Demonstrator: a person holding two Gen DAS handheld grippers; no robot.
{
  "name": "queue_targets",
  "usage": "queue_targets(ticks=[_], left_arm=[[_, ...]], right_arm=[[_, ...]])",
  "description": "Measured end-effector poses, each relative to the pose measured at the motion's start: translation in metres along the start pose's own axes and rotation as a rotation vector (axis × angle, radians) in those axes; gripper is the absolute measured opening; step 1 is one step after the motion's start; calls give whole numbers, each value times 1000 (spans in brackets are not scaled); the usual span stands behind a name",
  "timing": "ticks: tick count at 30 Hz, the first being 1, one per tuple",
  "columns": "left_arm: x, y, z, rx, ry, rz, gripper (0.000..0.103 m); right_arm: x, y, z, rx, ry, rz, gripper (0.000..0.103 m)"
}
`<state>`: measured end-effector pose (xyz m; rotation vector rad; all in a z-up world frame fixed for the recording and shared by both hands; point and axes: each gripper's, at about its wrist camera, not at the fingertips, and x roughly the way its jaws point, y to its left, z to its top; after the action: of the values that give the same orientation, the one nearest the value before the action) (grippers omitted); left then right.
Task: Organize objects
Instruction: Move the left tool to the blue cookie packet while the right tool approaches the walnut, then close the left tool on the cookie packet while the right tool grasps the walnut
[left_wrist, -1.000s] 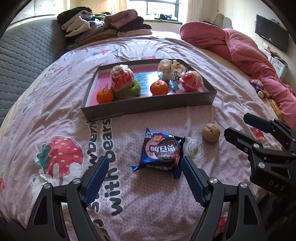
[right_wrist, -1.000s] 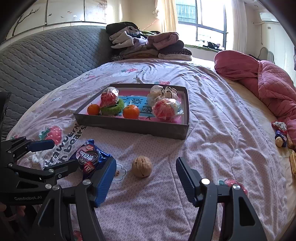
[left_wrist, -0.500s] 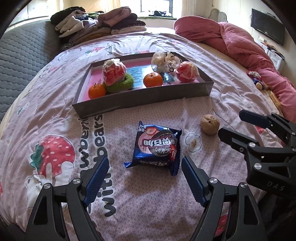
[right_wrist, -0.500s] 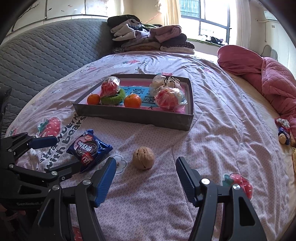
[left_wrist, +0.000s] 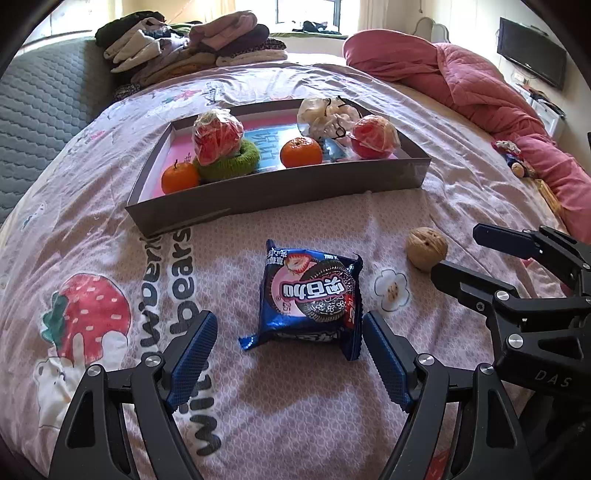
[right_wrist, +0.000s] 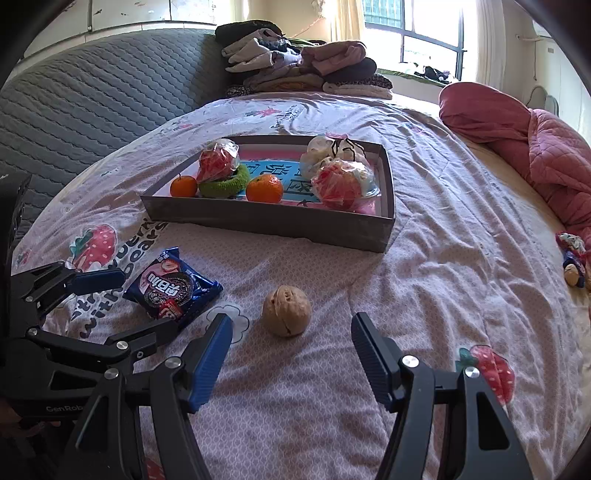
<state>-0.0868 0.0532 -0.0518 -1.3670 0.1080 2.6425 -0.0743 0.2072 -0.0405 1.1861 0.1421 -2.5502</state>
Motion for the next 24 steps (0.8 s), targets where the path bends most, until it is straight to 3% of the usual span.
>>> queue_targets(ticks=[13, 20, 24], left_arm=[[15, 3, 10, -10, 2, -7, 82], [22, 9, 14, -26, -4, -1, 82], [24, 14, 17, -47, -8, -14, 82]], right_arm=[[17, -6, 6, 13, 32, -25, 65], [24, -3, 8, -6, 39, -22, 60], [28, 1, 9, -18, 44, -20, 52]])
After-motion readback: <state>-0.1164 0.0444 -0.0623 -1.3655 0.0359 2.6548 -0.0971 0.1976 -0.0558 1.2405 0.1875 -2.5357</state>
